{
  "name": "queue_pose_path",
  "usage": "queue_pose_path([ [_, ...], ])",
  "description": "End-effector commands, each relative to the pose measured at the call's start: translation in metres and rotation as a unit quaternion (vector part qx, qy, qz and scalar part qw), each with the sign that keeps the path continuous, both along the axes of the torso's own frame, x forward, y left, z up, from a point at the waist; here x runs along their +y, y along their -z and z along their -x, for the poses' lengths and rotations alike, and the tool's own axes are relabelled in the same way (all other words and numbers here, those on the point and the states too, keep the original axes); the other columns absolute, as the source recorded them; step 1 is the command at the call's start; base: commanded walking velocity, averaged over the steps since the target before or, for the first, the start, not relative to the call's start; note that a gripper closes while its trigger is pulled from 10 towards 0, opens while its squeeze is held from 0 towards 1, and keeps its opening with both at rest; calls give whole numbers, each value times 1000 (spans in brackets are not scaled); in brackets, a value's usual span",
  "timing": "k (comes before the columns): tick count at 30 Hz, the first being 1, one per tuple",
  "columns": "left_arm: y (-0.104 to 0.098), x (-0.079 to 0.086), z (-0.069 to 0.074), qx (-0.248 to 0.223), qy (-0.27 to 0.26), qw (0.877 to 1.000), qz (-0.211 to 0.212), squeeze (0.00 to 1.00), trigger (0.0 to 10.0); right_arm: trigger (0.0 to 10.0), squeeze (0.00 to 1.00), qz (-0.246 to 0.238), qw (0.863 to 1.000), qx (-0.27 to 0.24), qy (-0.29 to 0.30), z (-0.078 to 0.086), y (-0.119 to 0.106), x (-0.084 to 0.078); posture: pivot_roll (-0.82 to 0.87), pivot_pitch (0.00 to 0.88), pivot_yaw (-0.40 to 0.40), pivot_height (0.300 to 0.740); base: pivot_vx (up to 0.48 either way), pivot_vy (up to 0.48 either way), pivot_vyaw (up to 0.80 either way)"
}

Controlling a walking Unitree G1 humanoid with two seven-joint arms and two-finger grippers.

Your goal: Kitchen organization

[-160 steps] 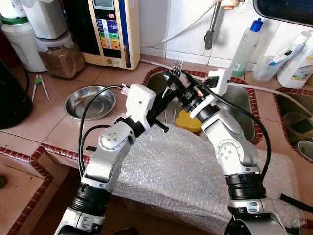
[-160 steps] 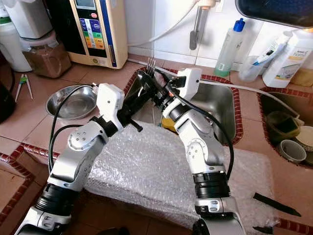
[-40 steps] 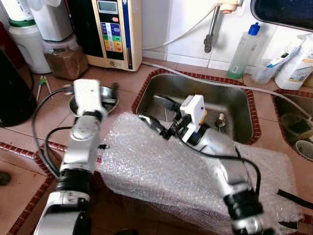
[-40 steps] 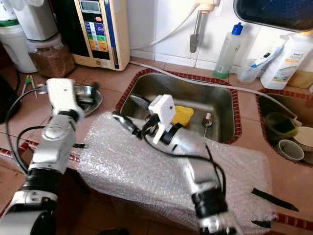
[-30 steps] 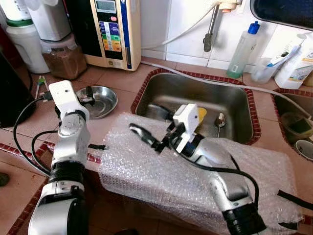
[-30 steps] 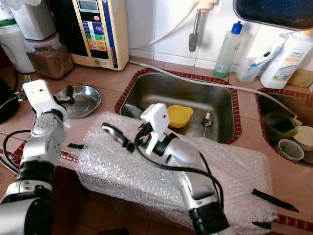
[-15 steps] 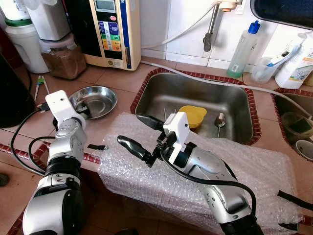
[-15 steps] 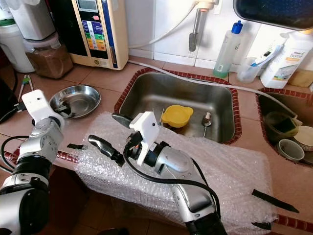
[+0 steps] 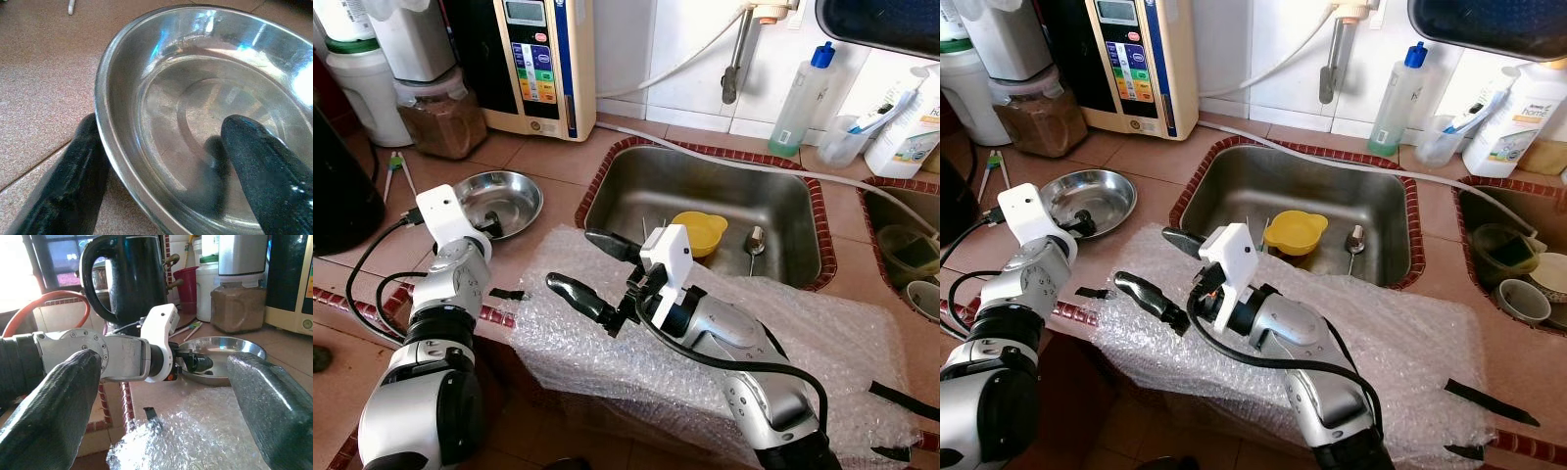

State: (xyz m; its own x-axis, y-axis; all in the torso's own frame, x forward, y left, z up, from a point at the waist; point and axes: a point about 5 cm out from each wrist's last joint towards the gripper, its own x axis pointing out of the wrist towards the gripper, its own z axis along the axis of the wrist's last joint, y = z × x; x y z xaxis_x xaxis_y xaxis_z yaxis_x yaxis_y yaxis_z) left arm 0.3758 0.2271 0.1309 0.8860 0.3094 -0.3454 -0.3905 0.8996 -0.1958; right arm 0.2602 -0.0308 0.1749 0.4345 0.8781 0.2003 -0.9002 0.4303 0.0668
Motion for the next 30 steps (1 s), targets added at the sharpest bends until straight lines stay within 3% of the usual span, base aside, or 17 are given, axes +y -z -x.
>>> queue_pose_path([
  [1,11,-4,3,26,7,1000,15,0,0,10000,0,-5,1000,-10,-4,1,-7,-1,-31,27,45,740,0,0,0],
  [10,15,2,5,35,-5,998,42,0,0,10000,0,3,1000,-13,-4,0,-6,-1,-31,27,41,740,0,0,0],
  [24,15,7,7,35,0,998,49,0,0,10000,0,10,1000,-14,-5,-2,-5,-1,-27,22,38,740,0,0,0],
  [30,11,6,5,16,-3,998,59,0,0,10000,0,14,1000,-15,-5,-3,-4,-2,-28,17,38,740,0,0,0],
])
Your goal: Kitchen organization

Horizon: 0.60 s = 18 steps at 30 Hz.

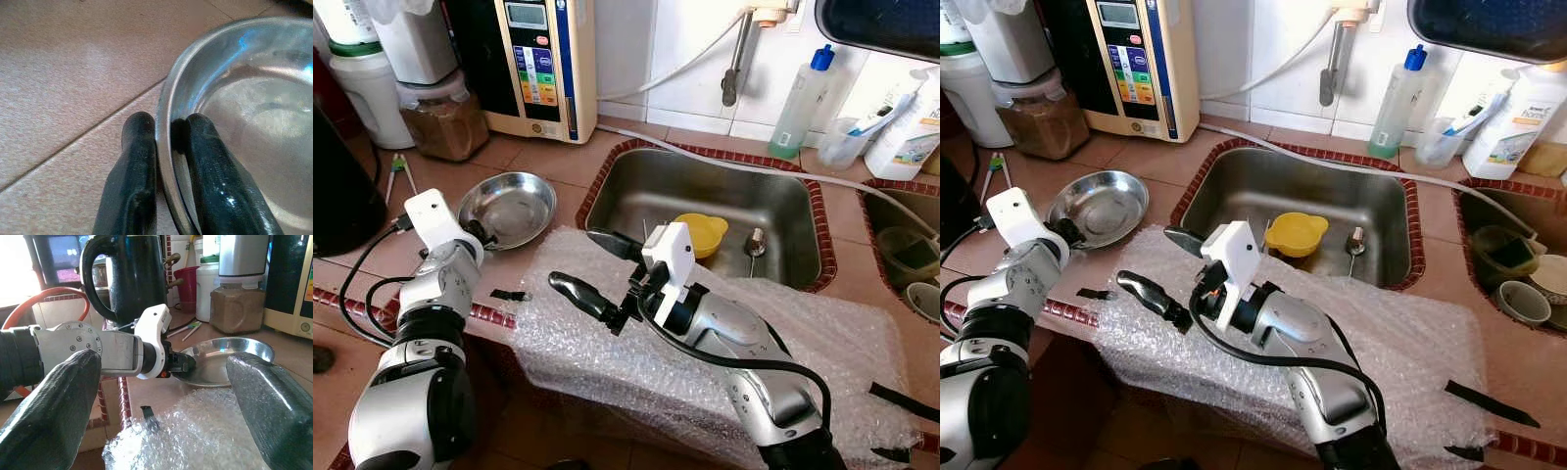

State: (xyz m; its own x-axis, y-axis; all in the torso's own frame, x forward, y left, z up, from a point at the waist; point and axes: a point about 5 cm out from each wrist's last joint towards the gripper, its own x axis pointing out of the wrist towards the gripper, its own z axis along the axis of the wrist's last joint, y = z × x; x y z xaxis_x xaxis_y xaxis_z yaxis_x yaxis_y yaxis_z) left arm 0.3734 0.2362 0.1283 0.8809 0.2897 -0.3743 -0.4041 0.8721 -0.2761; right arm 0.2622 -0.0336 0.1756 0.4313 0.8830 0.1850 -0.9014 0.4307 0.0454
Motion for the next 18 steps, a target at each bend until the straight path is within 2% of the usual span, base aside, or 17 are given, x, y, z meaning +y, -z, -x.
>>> queue_pose_path([
  [1,8,-3,2,13,3,1000,15,0,0,10000,0,3,1000,-9,-5,-1,-3,1,-28,14,38,740,0,0,0],
  [6,6,-1,2,5,-8,1000,23,0,0,10000,0,5,1000,-9,-6,-2,-3,1,-25,9,38,740,0,0,0],
  [13,-3,2,1,-44,-24,998,32,0,0,10000,0,6,1000,-9,-7,-2,-2,2,-23,10,35,740,0,0,0],
  [18,-10,1,0,-79,-13,997,6,0,0,10000,0,9,1000,-7,-1,-4,-1,0,-19,17,23,740,0,0,0],
])
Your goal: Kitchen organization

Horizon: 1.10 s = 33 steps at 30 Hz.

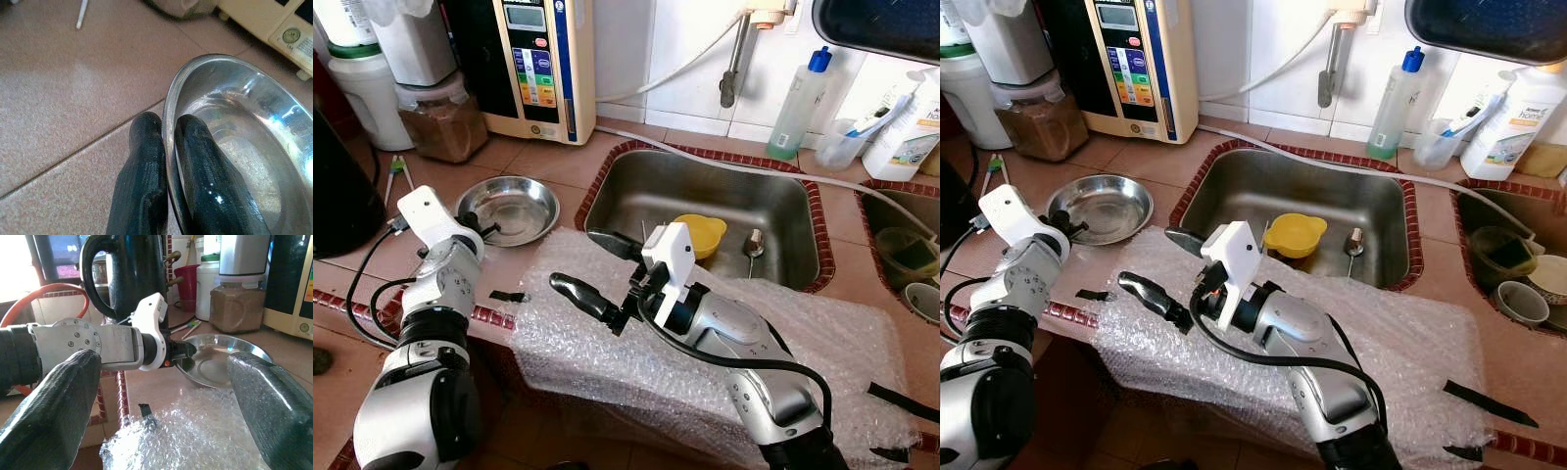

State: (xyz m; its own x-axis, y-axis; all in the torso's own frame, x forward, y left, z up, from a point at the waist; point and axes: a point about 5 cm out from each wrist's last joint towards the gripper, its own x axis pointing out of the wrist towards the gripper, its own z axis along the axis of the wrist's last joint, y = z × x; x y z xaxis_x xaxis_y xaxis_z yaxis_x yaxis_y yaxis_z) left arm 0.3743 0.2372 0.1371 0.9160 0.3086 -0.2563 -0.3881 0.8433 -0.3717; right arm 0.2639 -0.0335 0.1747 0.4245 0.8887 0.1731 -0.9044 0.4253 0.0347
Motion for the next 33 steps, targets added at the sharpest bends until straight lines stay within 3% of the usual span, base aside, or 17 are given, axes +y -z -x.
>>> queue_pose_path([
  [1,-3,0,0,-15,3,1000,-20,0,0,10000,0,1,1000,-4,2,-3,-2,0,-19,17,23,740,0,0,0],
  [4,-20,-3,-2,-81,13,996,-38,0,0,10000,0,-3,1000,-3,-4,-3,-3,1,-17,18,21,740,0,0,0],
  [10,-34,-8,-4,-125,31,990,-62,0,0,10000,0,-4,1000,-3,-11,-4,-5,1,-17,19,20,740,0,0,0],
  [13,-50,-17,-5,-173,56,976,-116,0,0,10000,0,-8,1000,-5,-1,-8,-7,-1,-20,18,16,740,0,0,0],
  [14,-50,-17,-5,-173,56,976,-116,0,0,10000,0,-8,1000,-5,-1,-8,-7,-1,-20,18,16,740,0,0,0],
  [19,-73,-47,-5,-252,124,947,-154,0,0,10000,0,-37,996,-12,76,-26,-16,-7,-17,16,13,740,0,0,0],
  [24,-77,-68,0,-287,160,931,-157,0,0,10000,0,-56,992,-4,117,-36,-20,-10,-14,13,12,740,0,0,0],
  [29,-70,-94,6,-307,194,922,-135,0,0,10000,0,-65,977,20,203,-60,-18,-19,-21,9,4,740,0,0,0],
  [31,-73,-103,9,-319,210,914,-134,0,0,10000,0,-72,964,25,256,-73,-19,-29,-22,5,0,740,0,0,0],
  [32,-72,-105,10,-318,214,914,-135,0,0,10000,1000,-79,961,29,262,-76,-20,-31,-22,2,0,740,0,0,0],
  [33,-72,-106,10,-318,215,913,-134,0,0,10000,1000,-84,960,32,264,-77,-21,-32,-22,2,0,740,0,0,0],
])
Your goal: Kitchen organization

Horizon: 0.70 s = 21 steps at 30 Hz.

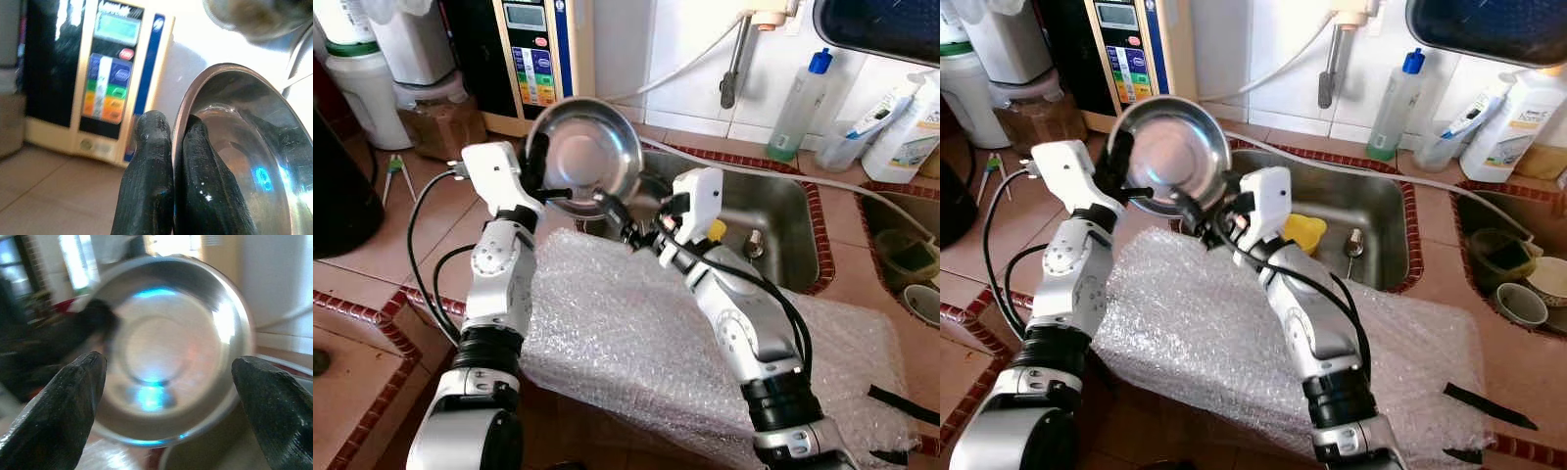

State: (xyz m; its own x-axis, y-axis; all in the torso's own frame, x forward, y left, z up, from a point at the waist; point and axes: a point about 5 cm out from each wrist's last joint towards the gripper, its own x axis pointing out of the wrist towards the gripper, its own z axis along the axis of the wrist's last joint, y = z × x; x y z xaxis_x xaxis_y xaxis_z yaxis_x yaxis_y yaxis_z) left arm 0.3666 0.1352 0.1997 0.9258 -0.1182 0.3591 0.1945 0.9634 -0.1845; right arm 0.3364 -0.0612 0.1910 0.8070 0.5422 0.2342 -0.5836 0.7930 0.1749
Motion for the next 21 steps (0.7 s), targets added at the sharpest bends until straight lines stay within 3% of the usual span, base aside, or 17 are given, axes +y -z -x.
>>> queue_pose_path([
  [1,-9,-4,2,-25,11,1000,-6,0,0,10000,1000,-13,1000,-4,17,-5,-5,-4,-22,2,0,740,0,0,0],
  [8,-12,-9,5,-36,26,999,-1,0,0,10000,1000,-7,996,-16,91,-21,-9,-15,-15,0,1,740,0,0,0],
  [9,-13,-10,6,-40,30,999,4,0,0,10000,882,-13,995,-9,94,-23,-7,-15,-15,0,2,740,0,0,0],
  [10,-14,-11,6,-41,35,998,7,0,0,10000,165,-15,995,-3,95,-25,-6,-15,-16,0,2,740,0,0,0],
  [11,-14,-12,6,-43,39,998,9,0,0,10000,0,-16,995,2,97,-26,-5,-15,-16,0,2,740,0,0,0],
  [17,-19,-19,8,-57,66,996,24,0,0,10000,0,-44,993,46,95,-37,4,-13,-12,0,1,740,0,0,0],
  [18,-20,-20,9,-59,70,995,26,0,0,6235,0,-50,993,50,95,-38,4,-13,-12,0,0,740,0,0,0],
  [19,-21,-21,9,-61,74,995,27,0,0,6235,0,-60,992,53,94,-39,4,-13,-10,0,0,740,0,0,0],
  [20,-22,-23,10,-63,84,994,29,0,0,0,0,-78,991,55,94,-41,2,-15,-8,0,-2,740,0,0,0],
  [21,-22,-23,10,-63,85,994,29,0,0,0,0,-83,991,53,94,-41,1,-16,-7,0,-2,740,0,0,0],
])
